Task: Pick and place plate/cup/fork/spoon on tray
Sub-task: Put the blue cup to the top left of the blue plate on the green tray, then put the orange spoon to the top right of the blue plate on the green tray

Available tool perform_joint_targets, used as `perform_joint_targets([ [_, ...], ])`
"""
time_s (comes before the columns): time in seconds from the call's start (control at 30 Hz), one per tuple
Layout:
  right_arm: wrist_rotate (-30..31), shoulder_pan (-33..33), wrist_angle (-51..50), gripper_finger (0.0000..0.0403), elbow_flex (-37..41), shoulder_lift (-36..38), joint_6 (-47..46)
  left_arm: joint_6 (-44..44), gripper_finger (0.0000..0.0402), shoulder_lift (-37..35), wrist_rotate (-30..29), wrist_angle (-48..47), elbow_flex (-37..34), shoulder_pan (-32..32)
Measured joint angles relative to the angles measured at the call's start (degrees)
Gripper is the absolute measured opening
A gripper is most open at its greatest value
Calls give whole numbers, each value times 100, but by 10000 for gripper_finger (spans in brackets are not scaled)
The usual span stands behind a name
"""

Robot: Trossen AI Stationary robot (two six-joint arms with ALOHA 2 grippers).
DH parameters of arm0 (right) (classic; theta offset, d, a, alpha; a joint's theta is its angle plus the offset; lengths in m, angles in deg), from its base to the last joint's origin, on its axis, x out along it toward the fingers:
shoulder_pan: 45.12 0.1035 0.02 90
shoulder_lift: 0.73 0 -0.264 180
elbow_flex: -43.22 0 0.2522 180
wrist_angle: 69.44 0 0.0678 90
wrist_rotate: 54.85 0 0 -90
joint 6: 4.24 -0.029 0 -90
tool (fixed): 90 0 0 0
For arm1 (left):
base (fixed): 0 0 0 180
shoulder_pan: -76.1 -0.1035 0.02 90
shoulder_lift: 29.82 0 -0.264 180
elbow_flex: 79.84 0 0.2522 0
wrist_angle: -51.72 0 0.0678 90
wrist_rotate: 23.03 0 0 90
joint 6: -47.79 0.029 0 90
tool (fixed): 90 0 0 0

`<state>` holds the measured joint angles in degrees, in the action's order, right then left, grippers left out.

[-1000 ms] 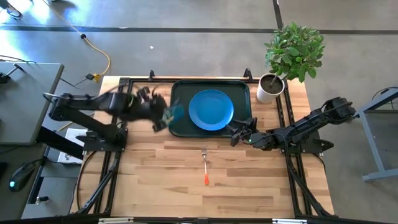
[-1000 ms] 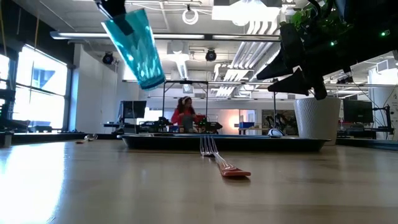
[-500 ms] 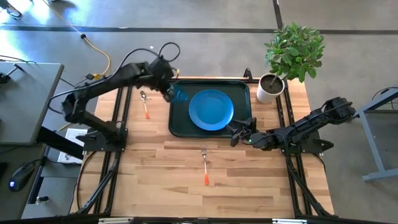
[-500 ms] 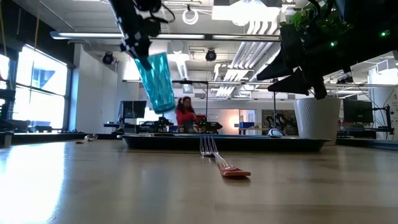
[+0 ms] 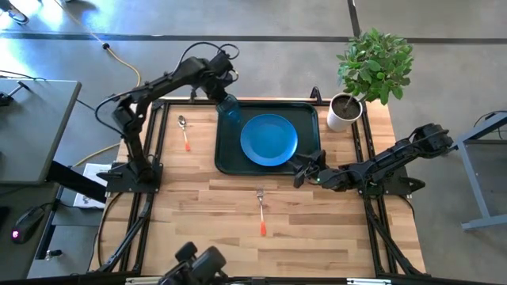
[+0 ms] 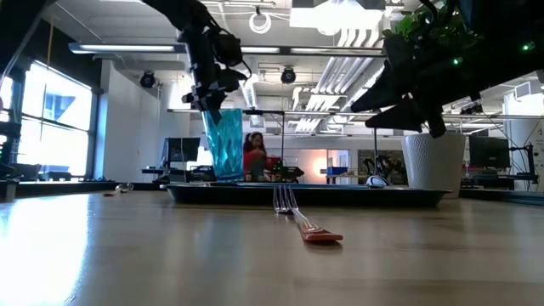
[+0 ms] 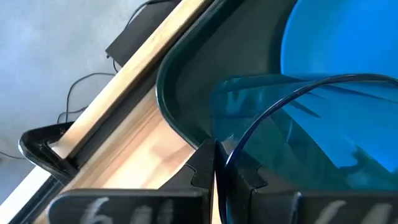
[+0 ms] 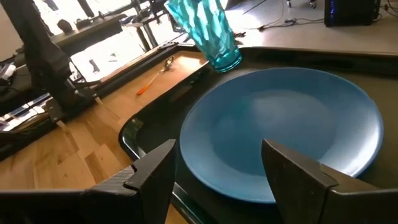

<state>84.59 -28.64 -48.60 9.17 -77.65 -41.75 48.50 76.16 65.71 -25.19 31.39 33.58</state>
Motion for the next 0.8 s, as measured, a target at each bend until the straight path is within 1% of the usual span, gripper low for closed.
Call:
perform_joint_targets([
  [0.13, -20, -1, -166, 226, 0, 0, -164, 246, 19, 218, 73, -12, 61, -67],
  [0.43, -20, -1, -313, 226, 0, 0, -408, 296, 94, 451, 66, 124, 64, -108],
  [0.63, -19, -1, -312, 226, 0, 0, -425, 448, 130, 221, -74, 564, 64, -112],
  [0.8, -18, 1, -318, 226, 0, 0, -427, 660, 151, -269, -252, 791, 64, -114],
])
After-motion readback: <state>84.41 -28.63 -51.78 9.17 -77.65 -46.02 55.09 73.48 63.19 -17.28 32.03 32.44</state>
